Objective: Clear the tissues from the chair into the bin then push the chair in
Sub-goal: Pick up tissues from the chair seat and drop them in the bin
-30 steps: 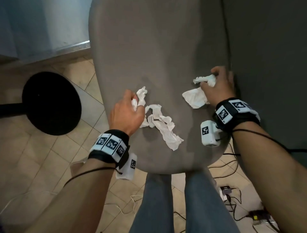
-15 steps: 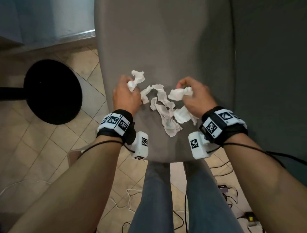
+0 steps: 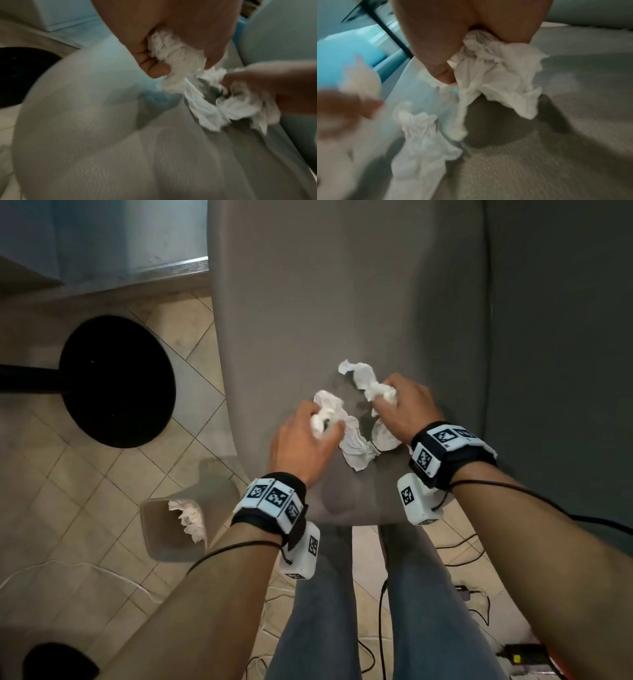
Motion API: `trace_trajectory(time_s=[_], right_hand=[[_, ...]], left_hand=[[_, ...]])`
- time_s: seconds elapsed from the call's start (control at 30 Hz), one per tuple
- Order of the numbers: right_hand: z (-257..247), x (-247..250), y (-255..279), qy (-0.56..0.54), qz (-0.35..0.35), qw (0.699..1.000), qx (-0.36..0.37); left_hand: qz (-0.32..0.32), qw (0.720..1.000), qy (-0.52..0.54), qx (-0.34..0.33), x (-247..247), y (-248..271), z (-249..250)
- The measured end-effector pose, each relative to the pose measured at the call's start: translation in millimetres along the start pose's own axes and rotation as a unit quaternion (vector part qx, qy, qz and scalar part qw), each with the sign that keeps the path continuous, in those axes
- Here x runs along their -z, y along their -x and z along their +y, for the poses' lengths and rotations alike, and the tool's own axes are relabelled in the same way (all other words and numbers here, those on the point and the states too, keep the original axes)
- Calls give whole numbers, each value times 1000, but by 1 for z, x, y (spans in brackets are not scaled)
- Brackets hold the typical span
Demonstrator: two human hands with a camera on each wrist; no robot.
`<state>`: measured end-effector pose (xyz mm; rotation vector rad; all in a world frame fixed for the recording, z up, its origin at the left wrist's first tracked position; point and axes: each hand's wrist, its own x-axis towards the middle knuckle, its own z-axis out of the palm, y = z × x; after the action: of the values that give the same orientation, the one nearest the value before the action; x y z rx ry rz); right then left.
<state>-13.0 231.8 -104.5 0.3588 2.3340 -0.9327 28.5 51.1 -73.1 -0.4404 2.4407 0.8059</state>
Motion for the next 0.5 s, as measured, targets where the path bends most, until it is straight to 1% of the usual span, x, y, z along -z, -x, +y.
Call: trace_trajectory(time_s=[0.07, 0.1, 0.17, 0.27, 0.33, 0.4, 0.5], right_hand=[[5, 8, 5, -44, 40, 998, -32], [6, 13, 8, -61, 56, 996, -45], [10, 22, 16, -87, 88, 990, -65], [15, 35, 28, -94, 141, 984, -60], [15, 42, 37, -95, 163, 981, -46], [16, 48, 46, -113, 175, 978, -29], [15, 50, 56, -177, 164, 970, -34]], left_hand=[[-60, 996, -51, -29, -14, 2, 1], [-76, 993, -76, -41, -20, 2, 1], [-73, 989, -117, -53, -28, 0, 1], [-49, 985, -154, -61, -27, 1, 2], [-49, 987, -139, -60, -23, 5, 2], [-47, 994, -87, -37, -17, 11, 1], [-20, 999, -17, -22, -7, 21, -3]])
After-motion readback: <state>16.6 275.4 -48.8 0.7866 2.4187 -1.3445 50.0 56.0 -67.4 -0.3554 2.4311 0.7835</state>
